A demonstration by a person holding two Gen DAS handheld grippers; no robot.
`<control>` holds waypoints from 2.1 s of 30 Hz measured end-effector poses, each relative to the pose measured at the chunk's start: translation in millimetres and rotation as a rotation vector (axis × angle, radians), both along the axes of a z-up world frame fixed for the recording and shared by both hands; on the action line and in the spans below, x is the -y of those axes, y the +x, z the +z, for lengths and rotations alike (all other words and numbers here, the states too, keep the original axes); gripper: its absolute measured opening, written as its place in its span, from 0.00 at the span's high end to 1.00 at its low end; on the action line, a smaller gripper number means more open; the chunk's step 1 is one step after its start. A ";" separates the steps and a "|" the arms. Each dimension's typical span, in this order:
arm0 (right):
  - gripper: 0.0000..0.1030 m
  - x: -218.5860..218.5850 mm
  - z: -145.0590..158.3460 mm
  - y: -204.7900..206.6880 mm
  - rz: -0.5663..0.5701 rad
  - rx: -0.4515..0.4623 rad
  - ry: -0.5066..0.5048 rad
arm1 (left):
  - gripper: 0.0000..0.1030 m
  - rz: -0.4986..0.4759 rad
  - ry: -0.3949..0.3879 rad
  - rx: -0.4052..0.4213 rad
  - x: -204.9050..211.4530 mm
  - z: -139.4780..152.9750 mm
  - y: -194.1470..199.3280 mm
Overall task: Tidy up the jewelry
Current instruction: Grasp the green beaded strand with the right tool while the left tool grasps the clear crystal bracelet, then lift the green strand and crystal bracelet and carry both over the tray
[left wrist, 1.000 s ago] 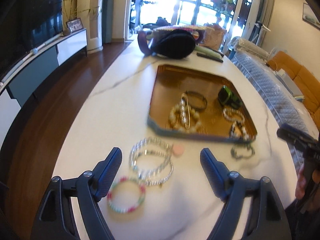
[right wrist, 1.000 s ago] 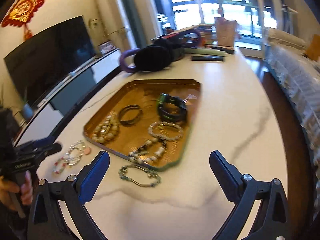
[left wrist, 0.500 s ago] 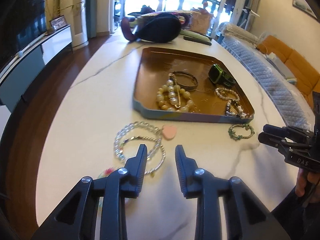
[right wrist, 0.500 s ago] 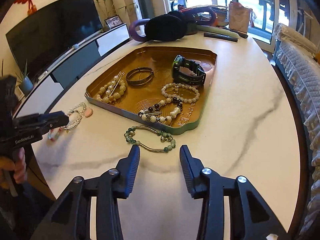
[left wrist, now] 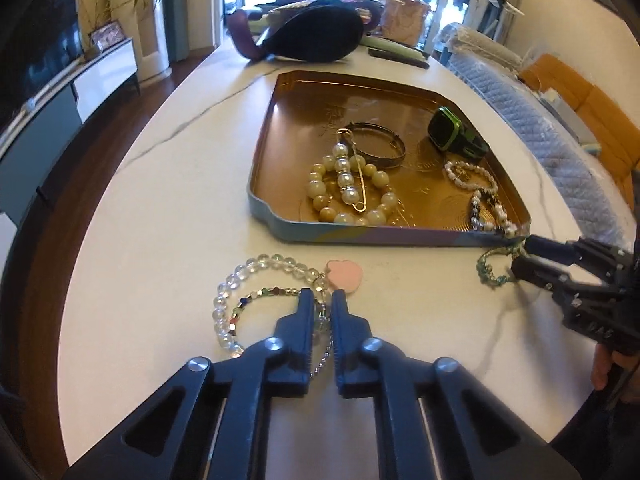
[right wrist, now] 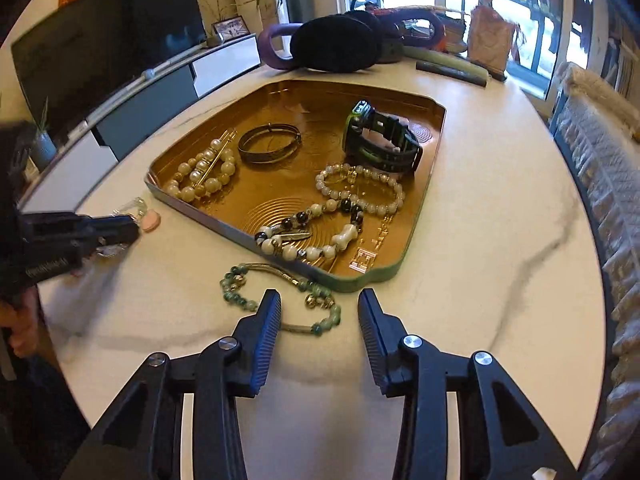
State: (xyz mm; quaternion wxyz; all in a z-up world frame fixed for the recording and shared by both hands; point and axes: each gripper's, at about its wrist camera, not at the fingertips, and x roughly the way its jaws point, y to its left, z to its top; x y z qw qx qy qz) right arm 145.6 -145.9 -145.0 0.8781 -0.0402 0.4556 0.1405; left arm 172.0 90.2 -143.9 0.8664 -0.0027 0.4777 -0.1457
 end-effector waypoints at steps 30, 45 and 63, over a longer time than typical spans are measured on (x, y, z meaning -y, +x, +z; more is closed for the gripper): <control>0.91 19.9 48.5 -22.0 0.026 0.140 0.054 | 0.92 -0.007 -0.204 0.138 2.8 70.9 -31.2; 0.91 35.7 87.9 -36.5 0.025 0.236 0.078 | 0.92 -0.039 -0.171 0.260 38.9 104.9 -41.6; 0.91 13.4 153.3 -21.3 0.050 0.331 0.179 | 0.92 -0.018 -0.217 0.363 51.0 170.4 -24.4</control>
